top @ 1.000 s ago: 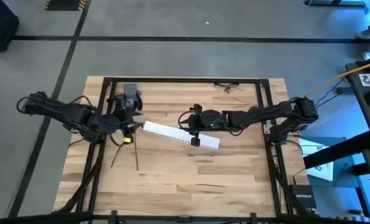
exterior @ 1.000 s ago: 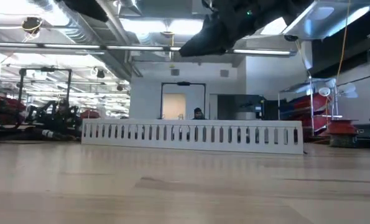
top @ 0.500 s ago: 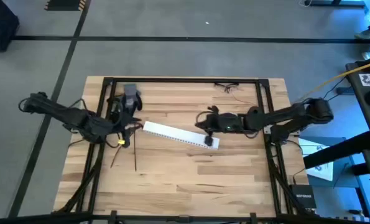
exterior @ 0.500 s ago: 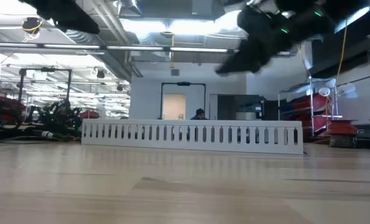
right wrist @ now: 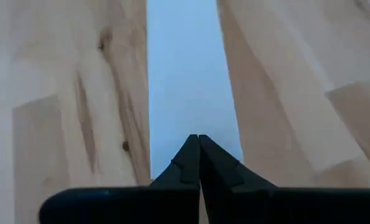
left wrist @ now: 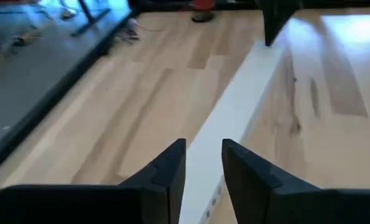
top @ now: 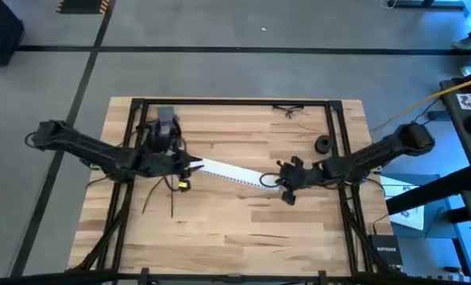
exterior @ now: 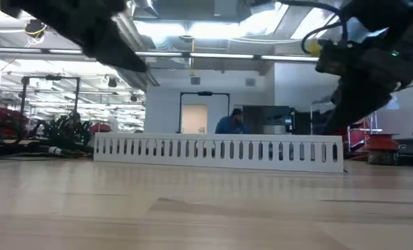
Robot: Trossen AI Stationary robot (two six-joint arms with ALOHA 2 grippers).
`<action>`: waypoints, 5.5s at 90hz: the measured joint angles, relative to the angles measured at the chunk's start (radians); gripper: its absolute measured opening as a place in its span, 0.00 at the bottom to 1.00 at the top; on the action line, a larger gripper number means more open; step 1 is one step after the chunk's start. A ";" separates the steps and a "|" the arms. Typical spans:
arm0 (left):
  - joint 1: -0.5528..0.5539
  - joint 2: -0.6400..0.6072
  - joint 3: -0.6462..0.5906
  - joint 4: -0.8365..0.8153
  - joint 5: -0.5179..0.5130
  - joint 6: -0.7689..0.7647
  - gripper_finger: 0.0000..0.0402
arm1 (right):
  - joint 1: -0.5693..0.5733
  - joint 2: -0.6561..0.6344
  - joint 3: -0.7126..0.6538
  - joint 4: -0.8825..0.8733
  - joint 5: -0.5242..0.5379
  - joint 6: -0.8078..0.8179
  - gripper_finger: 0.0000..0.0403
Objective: Ziptie cables
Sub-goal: Close the white cable duct, then return to Home Position
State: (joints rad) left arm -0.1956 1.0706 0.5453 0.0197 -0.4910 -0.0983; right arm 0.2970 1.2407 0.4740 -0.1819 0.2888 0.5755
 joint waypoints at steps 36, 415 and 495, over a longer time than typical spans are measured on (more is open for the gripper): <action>0.140 0.222 0.001 0.278 0.196 0.050 0.24 | 0.204 -0.064 -0.026 -0.030 0.104 0.148 0.01; 0.168 0.402 0.058 0.247 0.389 -0.010 0.41 | 0.624 0.145 0.302 -0.695 -0.052 0.824 0.51; 0.227 -0.231 -0.045 0.043 0.379 0.137 0.05 | -0.139 -0.102 0.205 -0.010 -0.093 -0.426 0.23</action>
State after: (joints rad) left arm 0.0310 0.8393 0.4999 0.0624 -0.1124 0.0385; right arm 0.1582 1.1386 0.6789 -0.1916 0.1956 0.1500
